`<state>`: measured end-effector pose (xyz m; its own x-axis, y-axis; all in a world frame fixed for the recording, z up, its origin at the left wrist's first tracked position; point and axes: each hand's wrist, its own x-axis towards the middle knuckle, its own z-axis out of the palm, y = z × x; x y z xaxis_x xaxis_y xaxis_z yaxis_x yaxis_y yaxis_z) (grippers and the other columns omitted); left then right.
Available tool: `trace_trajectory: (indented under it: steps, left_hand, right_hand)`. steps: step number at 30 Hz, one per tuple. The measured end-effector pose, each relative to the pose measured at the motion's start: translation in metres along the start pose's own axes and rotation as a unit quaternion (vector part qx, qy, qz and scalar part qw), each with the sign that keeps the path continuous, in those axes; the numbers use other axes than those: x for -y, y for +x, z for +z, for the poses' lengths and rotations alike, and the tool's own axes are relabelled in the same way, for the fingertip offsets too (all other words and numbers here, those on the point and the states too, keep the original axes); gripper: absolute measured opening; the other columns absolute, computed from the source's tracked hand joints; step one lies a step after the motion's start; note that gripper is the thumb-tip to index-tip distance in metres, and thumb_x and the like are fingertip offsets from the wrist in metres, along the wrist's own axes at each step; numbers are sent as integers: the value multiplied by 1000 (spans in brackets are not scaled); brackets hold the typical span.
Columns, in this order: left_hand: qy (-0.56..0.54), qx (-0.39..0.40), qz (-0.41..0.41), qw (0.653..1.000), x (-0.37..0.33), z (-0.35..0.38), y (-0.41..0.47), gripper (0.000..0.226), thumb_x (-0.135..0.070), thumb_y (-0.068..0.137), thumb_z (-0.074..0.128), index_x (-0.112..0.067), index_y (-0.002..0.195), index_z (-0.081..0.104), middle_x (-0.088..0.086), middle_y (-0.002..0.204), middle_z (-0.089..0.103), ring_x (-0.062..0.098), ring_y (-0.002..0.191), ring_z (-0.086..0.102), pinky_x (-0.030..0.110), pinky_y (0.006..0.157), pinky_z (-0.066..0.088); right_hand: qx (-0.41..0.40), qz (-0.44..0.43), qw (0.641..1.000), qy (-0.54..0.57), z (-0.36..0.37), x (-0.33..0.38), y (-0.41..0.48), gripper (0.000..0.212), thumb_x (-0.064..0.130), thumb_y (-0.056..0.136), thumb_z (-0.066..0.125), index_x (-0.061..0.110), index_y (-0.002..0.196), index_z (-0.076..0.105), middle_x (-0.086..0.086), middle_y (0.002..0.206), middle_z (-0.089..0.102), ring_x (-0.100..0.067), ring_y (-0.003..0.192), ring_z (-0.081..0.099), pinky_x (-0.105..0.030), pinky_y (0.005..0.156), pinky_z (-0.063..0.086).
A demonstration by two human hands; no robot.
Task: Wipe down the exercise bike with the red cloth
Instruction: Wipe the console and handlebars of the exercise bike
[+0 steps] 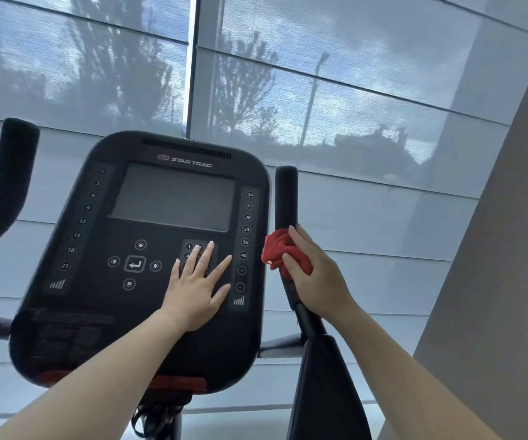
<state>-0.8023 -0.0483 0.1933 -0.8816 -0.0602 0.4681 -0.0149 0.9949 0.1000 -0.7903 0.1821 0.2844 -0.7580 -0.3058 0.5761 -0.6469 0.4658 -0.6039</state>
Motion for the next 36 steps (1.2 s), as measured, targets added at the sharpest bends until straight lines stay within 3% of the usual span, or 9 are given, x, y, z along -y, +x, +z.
trace_trajectory:
  steps: [4,8,11,14,17,20,25,33,36]
  left_hand:
    - [-3,-1,-1,1000,-1,2,-1,58,-55,95,20,-45,146,-6,-4,157,-21,19,144,-21,48,115,-8]
    - [6,-2,-2,1000,0,5,0,59,-56,95,19,-45,146,-9,-4,157,-23,20,143,-22,48,114,-8]
    - [0,-2,-3,1000,-1,3,0,59,-55,95,20,-45,146,-7,-4,157,-22,20,144,-22,49,114,-8]
    - [7,-1,-1,1000,-1,4,-1,59,-55,95,20,-44,147,-7,-4,157,-22,21,144,-21,49,114,-7]
    - [-2,-4,0,1000,-1,5,0,59,-55,95,21,-44,147,-5,-4,158,-21,21,144,-20,51,114,-6]
    - [-7,5,4,1000,0,4,1,58,-55,95,21,-45,147,-3,-4,158,-20,20,144,-20,50,115,-5]
    - [1,6,2,1000,0,5,-1,59,-56,95,21,-46,146,-7,-4,157,-23,20,144,-22,49,114,-7]
    - [-9,6,5,1000,1,4,-1,58,-55,95,22,-47,146,-4,-4,158,-21,19,144,-20,49,115,-6]
    - [-10,6,3,1000,0,3,0,58,-55,95,22,-46,146,-4,-4,158,-20,20,144,-20,49,115,-6]
  right_hand:
    - [4,40,999,22,-6,-8,-20,48,23,93,53,35,138,41,16,124,59,2,111,54,-4,89,37]
    - [26,51,998,-13,-3,-2,-20,47,32,94,49,36,139,37,13,147,37,-5,130,40,-19,103,31]
    - [51,21,996,-64,-5,7,-22,36,34,94,50,39,130,50,25,143,34,-8,126,44,-26,103,35]
    - [75,4,996,-43,-14,4,-41,24,29,91,56,47,106,61,39,131,38,4,104,54,-12,91,39]
    - [55,11,998,29,-17,3,-45,25,17,90,59,36,103,68,51,103,47,17,98,54,4,76,34]
    - [16,49,998,48,-12,7,-33,26,17,92,56,28,114,65,39,105,47,16,105,49,5,79,31]
    - [57,45,995,69,-21,-1,-49,27,16,91,57,40,103,64,42,87,60,17,78,58,1,73,37]
    - [-61,103,979,165,-72,3,-48,29,5,87,60,29,99,70,-4,77,73,-27,66,71,-43,51,57]
    - [-44,111,985,127,-95,-2,-52,30,5,87,61,32,97,70,-1,77,73,-28,66,71,-31,41,51]
